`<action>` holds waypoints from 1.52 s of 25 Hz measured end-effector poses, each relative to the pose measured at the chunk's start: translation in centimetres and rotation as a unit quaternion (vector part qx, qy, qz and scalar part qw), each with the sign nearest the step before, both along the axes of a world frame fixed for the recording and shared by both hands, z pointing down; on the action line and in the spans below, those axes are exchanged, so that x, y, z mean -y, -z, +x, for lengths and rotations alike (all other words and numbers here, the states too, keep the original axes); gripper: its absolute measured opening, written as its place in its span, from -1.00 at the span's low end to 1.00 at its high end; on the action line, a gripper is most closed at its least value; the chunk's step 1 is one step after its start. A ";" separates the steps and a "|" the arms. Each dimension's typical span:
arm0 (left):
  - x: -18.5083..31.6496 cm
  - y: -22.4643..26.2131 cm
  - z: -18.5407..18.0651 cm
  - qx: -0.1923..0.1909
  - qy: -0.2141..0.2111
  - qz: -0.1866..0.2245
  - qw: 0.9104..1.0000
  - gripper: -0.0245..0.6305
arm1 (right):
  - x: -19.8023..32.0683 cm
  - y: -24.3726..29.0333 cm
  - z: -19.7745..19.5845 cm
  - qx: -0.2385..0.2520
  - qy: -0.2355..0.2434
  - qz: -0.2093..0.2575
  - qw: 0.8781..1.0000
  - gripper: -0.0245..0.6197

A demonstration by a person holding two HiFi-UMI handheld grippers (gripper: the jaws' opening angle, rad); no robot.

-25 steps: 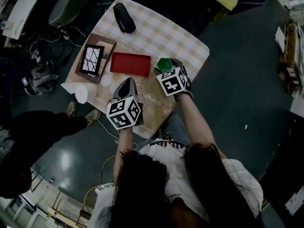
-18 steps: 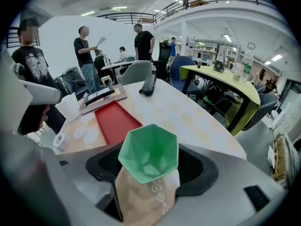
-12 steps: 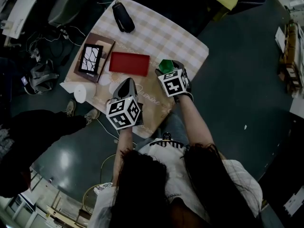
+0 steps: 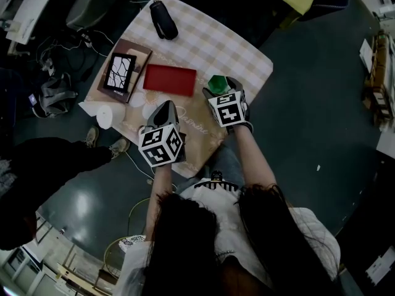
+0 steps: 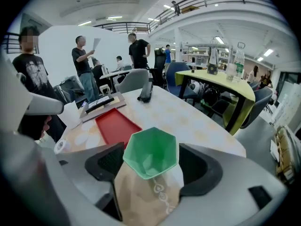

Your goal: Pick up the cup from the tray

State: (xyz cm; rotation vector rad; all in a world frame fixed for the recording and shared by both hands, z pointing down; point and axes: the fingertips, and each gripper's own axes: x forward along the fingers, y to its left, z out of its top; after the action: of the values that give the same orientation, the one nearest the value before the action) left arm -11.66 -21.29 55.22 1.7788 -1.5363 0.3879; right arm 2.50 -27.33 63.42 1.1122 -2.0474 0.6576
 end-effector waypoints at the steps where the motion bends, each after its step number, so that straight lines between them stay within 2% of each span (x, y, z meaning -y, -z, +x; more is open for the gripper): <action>1: -0.1 0.0 -0.1 0.000 0.002 0.000 1.000 -0.91 | 0.0 0.6 0.1 0.000 0.000 0.010 1.000 0.16; 6: -0.8 0.5 -0.1 -0.003 0.004 0.006 1.000 -0.91 | 0.0 4.8 0.9 0.035 -0.023 0.049 0.998 0.17; 14: -1.2 2.1 0.6 -0.013 -0.001 0.031 0.999 -0.91 | -1.0 11.7 0.7 0.066 -0.020 0.112 0.991 0.10; 15: -1.3 2.4 0.7 -0.015 -0.001 0.035 0.999 -0.91 | -1.2 12.3 0.8 0.067 -0.025 0.121 0.990 0.03; 20: -1.8 3.9 1.5 -0.021 -0.006 0.056 0.998 -0.91 | -2.6 14.2 0.9 0.074 -0.057 0.149 0.984 -0.68; 22: -2.1 4.3 1.7 -0.024 -0.005 0.063 0.998 -0.91 | -3.3 14.6 0.7 0.076 -0.060 0.156 0.983 -0.81; 29: -3.8 5.8 1.7 -0.024 -0.002 0.084 0.996 -0.91 | -5.8 15.4 0.5 0.080 -0.062 0.159 0.982 -0.89; 34: -5.3 7.2 1.8 -0.022 -0.004 0.101 0.995 -0.91 | -7.4 16.5 1.3 0.084 -0.088 0.180 0.976 -0.89; 38: -6.5 8.2 1.7 -0.016 -0.003 0.112 0.994 -0.91 | -8.9 16.7 1.0 0.084 -0.092 0.177 0.976 -0.89</action>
State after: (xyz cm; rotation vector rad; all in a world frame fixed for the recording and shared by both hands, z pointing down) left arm -9.98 -14.79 47.02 1.9502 -1.6043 0.1941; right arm 3.52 -18.46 46.74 1.5098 -2.2835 0.5008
